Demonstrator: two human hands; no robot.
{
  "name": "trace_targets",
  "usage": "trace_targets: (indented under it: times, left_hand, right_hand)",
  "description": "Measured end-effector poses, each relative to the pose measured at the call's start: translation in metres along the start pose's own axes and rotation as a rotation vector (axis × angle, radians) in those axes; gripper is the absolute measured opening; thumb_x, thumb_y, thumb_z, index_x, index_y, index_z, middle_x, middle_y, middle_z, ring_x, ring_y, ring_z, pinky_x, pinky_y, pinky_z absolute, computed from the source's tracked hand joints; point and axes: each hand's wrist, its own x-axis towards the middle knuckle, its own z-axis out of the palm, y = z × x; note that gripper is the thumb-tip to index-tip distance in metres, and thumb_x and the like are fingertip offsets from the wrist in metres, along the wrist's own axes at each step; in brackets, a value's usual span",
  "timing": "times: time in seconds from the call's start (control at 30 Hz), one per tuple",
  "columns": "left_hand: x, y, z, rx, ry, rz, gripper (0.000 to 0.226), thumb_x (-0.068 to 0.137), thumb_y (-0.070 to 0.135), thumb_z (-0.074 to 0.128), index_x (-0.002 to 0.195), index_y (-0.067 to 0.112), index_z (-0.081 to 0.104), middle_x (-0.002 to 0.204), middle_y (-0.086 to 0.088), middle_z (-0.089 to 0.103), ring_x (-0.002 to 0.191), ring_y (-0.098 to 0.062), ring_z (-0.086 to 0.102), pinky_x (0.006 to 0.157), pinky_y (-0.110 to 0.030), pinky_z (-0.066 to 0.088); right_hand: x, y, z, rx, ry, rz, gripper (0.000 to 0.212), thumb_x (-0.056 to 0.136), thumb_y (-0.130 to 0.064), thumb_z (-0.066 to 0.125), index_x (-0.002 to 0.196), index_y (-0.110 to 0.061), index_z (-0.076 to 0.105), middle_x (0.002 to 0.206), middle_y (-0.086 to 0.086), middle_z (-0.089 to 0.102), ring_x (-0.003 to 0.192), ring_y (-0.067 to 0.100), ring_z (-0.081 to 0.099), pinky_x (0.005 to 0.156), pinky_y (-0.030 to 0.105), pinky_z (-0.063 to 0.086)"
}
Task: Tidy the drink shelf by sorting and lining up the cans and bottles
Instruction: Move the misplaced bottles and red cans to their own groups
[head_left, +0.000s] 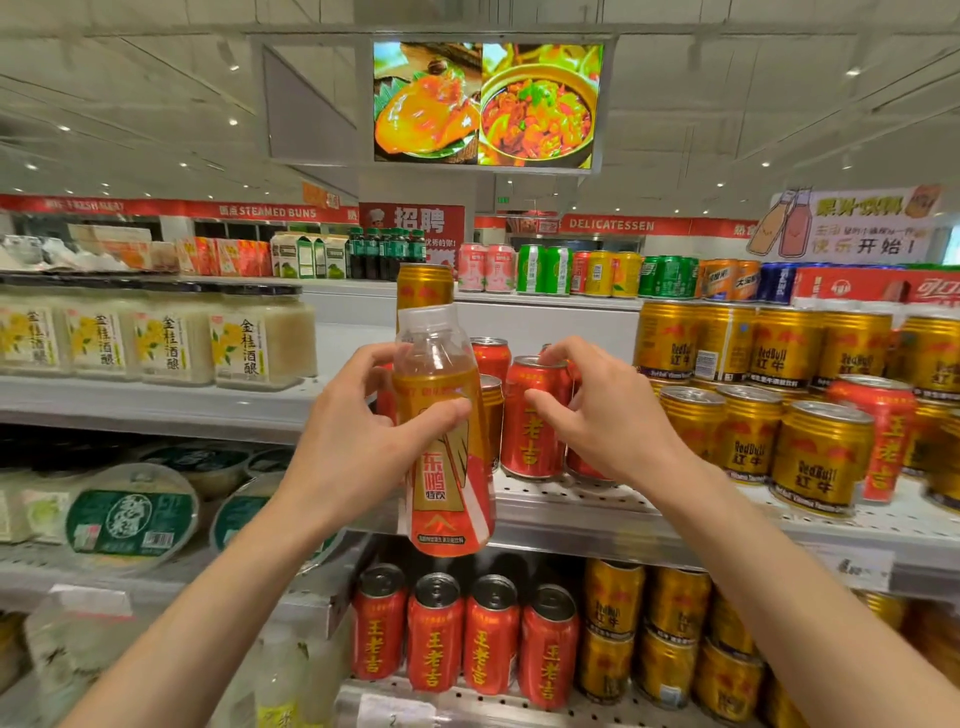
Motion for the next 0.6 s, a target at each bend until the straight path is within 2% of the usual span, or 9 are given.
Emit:
trace_targets:
  times: [0.07,0.13,0.2,0.3,0.37,0.47,0.5,0.57,0.6]
  left_hand:
    - [-0.001,-0.001,0.001,-0.001,0.001,-0.008,0.070,0.061,0.061,0.071,0.124,0.043,0.047,0.107,0.025,0.059,0.092,-0.004,0.070,0.060,-0.019,0.058]
    - [-0.003,-0.002,0.001,0.003,0.004,-0.010,0.069,0.062,0.062,0.071,0.123,0.043,0.047,0.109,0.022,0.061,0.091,-0.007,0.072,0.059,-0.017,0.057]
    - [-0.005,-0.004,0.001,0.002,0.002,-0.023,0.067,0.063,0.063,0.071,0.123,0.042,0.047,0.112,0.019,0.063,0.087,-0.010,0.073,0.054,-0.019,0.056]
    - [-0.008,-0.008,0.001,-0.024,0.006,-0.043,0.058,0.072,0.053,0.076,0.122,0.038,0.050,0.114,0.017,0.064,0.077,-0.015,0.073,0.048,-0.017,0.051]
    - [-0.011,-0.013,0.001,-0.045,0.009,-0.051,0.056,0.075,0.050,0.077,0.123,0.037,0.051,0.118,0.018,0.063,0.081,-0.017,0.071,0.054,-0.018,0.052]
    - [-0.021,-0.018,0.003,-0.080,-0.002,-0.079,0.064,0.071,0.058,0.074,0.126,0.033,0.052,0.120,0.019,0.064,0.097,-0.010,0.068,0.068,-0.025,0.056]
    - [-0.024,-0.020,0.004,-0.104,-0.013,-0.094,0.065,0.070,0.058,0.073,0.125,0.032,0.053,0.118,0.017,0.066,0.093,-0.011,0.070,0.064,-0.025,0.057]
    - [-0.031,-0.024,0.006,-0.178,-0.038,-0.130,0.065,0.069,0.056,0.073,0.124,0.029,0.053,0.116,0.008,0.070,0.064,-0.022,0.072,0.044,-0.024,0.051]
    - [-0.034,-0.026,0.008,-0.201,-0.048,-0.142,0.065,0.069,0.055,0.073,0.123,0.027,0.053,0.116,0.005,0.070,0.057,-0.024,0.069,0.040,-0.024,0.048]
  right_hand:
    - [-0.004,0.002,0.002,0.026,0.022,-0.005,0.037,0.096,-0.036,0.066,0.128,-0.022,0.058,0.123,-0.002,0.066,0.084,0.007,0.056,0.083,0.026,0.053]
    - [-0.010,0.004,0.002,0.084,0.037,0.012,0.040,0.096,-0.033,0.065,0.134,-0.023,0.058,0.131,-0.003,0.063,0.087,0.008,0.063,0.089,0.036,0.059]
    - [-0.021,0.003,0.000,0.189,0.080,0.038,0.042,0.096,-0.031,0.065,0.137,-0.025,0.057,0.133,-0.005,0.062,0.086,0.007,0.069,0.083,0.035,0.062]
    - [-0.047,-0.005,-0.002,0.350,0.134,0.075,0.027,0.095,-0.030,0.067,0.122,-0.029,0.063,0.106,-0.016,0.068,0.084,0.003,0.068,0.073,0.028,0.062]
    - [-0.069,-0.012,0.002,0.448,0.049,0.127,0.020,0.094,-0.039,0.065,0.113,-0.032,0.065,0.096,-0.020,0.069,0.092,0.000,0.067,0.077,0.028,0.060]
    - [-0.097,-0.023,0.012,0.575,-0.197,0.210,0.042,0.085,-0.062,0.061,0.122,-0.043,0.058,0.108,-0.026,0.068,0.106,-0.006,0.063,0.089,0.029,0.058]
    - [-0.105,-0.025,0.016,0.607,-0.268,0.229,0.049,0.082,-0.065,0.063,0.126,-0.046,0.055,0.114,-0.027,0.067,0.110,-0.008,0.062,0.093,0.029,0.056]
    - [-0.118,-0.030,0.026,0.634,-0.356,0.250,0.055,0.080,-0.061,0.071,0.130,-0.050,0.050,0.120,-0.029,0.065,0.114,-0.010,0.059,0.094,0.022,0.053]
    - [-0.123,-0.032,0.030,0.635,-0.372,0.264,0.057,0.080,-0.056,0.075,0.130,-0.049,0.049,0.120,-0.029,0.064,0.114,-0.010,0.059,0.093,0.020,0.053]
